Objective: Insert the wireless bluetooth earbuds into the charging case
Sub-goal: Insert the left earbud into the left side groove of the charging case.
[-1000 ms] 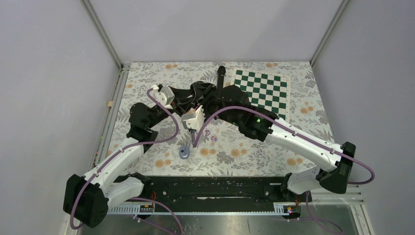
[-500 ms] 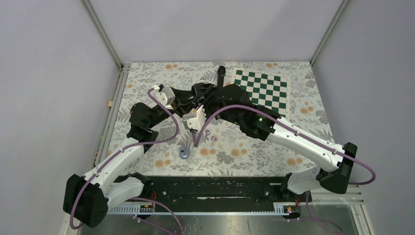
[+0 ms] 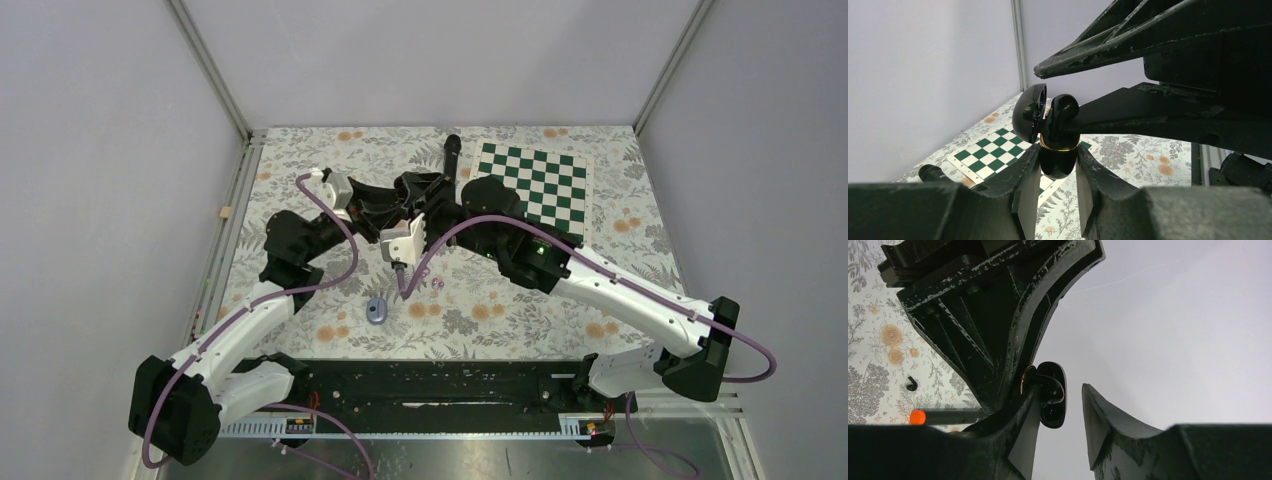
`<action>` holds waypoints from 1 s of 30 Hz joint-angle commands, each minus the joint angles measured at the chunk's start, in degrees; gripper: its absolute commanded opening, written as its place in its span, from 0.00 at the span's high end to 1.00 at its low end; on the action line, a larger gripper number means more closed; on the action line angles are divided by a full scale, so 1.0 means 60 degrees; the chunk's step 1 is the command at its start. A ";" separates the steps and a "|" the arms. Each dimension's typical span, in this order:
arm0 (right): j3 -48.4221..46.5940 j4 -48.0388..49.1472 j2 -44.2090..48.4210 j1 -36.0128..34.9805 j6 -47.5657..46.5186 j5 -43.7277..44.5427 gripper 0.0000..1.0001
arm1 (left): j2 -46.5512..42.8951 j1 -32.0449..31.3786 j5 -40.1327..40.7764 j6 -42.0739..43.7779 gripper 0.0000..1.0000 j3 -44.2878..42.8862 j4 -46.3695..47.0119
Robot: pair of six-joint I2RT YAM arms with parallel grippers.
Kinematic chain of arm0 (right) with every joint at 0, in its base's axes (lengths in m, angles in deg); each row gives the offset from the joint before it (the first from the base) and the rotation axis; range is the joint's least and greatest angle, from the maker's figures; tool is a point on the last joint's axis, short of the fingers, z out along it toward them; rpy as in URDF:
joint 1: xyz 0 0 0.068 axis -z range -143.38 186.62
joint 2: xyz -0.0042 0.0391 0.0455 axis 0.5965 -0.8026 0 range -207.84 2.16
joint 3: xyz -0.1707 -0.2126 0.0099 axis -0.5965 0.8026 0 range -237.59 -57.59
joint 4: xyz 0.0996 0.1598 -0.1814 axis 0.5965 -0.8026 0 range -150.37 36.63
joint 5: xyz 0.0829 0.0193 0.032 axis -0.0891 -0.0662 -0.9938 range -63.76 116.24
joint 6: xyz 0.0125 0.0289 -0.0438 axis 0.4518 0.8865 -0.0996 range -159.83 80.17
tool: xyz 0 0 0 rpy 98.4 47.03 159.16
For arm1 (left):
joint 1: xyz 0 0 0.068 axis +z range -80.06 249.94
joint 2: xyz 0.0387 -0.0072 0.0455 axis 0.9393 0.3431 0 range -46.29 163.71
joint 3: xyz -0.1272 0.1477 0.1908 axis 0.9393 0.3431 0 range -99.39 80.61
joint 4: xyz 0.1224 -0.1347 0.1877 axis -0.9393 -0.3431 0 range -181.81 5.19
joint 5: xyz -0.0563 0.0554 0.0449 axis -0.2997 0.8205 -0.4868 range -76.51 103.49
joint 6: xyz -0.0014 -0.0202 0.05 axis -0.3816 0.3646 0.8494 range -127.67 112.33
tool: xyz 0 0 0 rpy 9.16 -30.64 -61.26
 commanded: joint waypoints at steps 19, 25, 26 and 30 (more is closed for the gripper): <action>-0.1357 -0.2390 -0.0443 0.0011 0.0465 -0.0337 0.57 | -0.0485 -0.0076 -0.0192 0.0050 1.00 0.0095 0.1293; -0.1685 -0.2877 -0.0604 0.0026 0.0432 -0.0348 0.67 | -0.0477 -0.0109 -0.0302 0.0189 1.00 0.0077 0.1210; -0.1733 -0.2943 -0.0639 0.0026 0.0432 -0.0346 0.68 | -0.0477 -0.0102 -0.0309 0.0189 1.00 0.0069 0.1204; -0.2102 -0.3484 -0.0763 0.0025 0.0448 -0.0578 0.69 | -0.0462 -0.0106 -0.0232 0.0125 1.00 0.0032 0.1199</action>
